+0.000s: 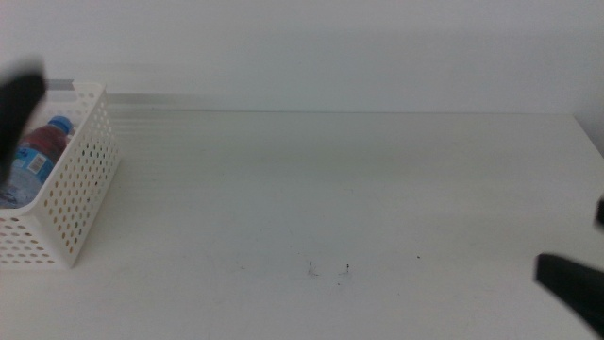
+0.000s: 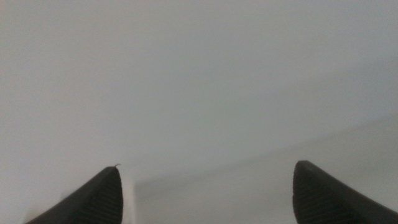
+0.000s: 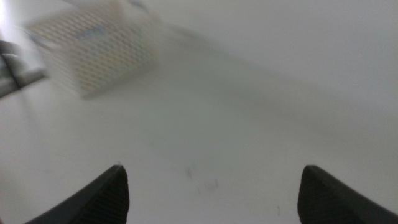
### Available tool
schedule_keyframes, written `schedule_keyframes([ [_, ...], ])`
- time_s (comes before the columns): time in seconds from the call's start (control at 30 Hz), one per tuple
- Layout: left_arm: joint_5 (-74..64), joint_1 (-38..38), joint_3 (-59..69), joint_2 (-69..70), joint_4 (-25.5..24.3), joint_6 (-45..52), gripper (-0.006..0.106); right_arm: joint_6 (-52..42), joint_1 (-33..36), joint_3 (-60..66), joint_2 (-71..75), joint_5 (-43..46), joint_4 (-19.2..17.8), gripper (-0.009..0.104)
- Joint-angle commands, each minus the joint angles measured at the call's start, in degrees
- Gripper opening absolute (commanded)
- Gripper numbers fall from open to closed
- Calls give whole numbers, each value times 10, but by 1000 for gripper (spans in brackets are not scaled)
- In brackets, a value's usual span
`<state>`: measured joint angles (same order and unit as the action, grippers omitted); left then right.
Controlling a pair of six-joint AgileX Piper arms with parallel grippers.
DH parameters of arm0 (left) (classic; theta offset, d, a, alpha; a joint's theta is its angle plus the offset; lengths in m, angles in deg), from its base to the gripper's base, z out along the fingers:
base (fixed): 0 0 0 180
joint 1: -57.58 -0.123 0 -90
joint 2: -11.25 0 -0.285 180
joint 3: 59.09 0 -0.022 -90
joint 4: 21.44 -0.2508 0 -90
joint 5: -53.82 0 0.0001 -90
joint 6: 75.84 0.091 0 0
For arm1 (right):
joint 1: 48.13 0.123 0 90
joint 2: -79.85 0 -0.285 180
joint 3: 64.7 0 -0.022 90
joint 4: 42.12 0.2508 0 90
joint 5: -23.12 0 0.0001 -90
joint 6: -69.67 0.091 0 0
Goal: Use arms to grab the bottles and put them into the dustbin to the left of the table.
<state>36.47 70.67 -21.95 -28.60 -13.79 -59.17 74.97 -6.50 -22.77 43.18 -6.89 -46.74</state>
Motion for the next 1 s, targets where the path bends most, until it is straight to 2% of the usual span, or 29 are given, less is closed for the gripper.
schedule_keyframes([
  [0.0,11,-26,72,50,2,-3,94,-1,-71,74,9,75,38,82],
  [0.1,13,-66,165,131,23,-3,94,-1,-181,167,35,222,46,82],
  [0.17,19,-90,221,189,23,-3,94,-1,-254,216,63,277,46,82],
  [0.27,43,-110,290,260,25,-3,94,-1,-361,276,107,280,50,82],
  [0.37,76,-113,351,321,53,-3,94,-1,-418,319,153,280,46,82],
  [0.63,90,-114,401,321,64,-3,94,-1,-428,353,285,262,46,82],
  [0.97,108,-114,401,321,59,-3,94,-1,-428,353,289,284,50,82],
])
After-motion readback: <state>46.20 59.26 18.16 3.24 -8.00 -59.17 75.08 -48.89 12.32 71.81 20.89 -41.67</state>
